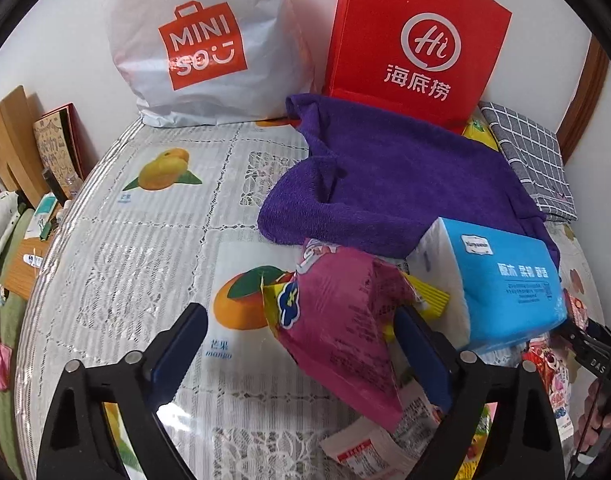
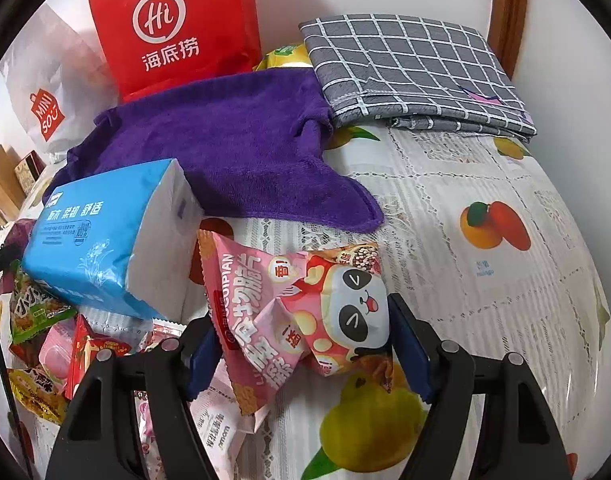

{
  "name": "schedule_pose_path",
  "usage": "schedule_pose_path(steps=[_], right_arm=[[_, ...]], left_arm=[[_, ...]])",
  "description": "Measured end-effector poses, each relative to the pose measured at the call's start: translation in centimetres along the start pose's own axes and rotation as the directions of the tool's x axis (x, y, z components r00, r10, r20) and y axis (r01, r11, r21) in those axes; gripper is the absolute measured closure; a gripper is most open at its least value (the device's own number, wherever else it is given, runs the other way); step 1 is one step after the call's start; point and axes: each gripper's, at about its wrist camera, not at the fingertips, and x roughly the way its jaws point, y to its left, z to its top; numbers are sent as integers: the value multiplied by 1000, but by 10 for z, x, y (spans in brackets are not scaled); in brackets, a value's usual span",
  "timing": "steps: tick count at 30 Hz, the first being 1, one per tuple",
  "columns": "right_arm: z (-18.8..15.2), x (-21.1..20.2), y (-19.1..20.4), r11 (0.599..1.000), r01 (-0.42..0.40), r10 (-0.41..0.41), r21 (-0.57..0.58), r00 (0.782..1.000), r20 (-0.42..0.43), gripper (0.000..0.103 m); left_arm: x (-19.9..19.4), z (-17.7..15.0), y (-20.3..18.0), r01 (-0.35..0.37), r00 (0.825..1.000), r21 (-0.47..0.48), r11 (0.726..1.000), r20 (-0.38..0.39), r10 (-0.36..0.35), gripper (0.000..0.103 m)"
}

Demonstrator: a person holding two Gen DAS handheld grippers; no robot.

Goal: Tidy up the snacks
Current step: 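Grasp the pink panda-print snack bag with the right tool while the left tool grasps the magenta bag, then carry the panda bag with the right tool while the left tool carries the magenta bag toward the purple towel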

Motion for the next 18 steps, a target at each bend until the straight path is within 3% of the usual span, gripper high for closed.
schedule_pose_path(steps=[7, 11, 18], right_arm=[[-5, -3, -3, 1000, 4, -4, 10, 1000, -12, 29], [-9, -3, -3, 1000, 3, -3, 9, 1000, -19, 29], [-13, -4, -2, 1000, -6, 6, 12, 1000, -29, 29]], left_arm=[[10, 2, -2, 44, 999, 6, 999, -11, -44, 27], [11, 3, -5, 81, 997, 18, 997, -18, -81, 42], [12, 3, -5, 96, 995, 4, 995, -29, -96, 43]])
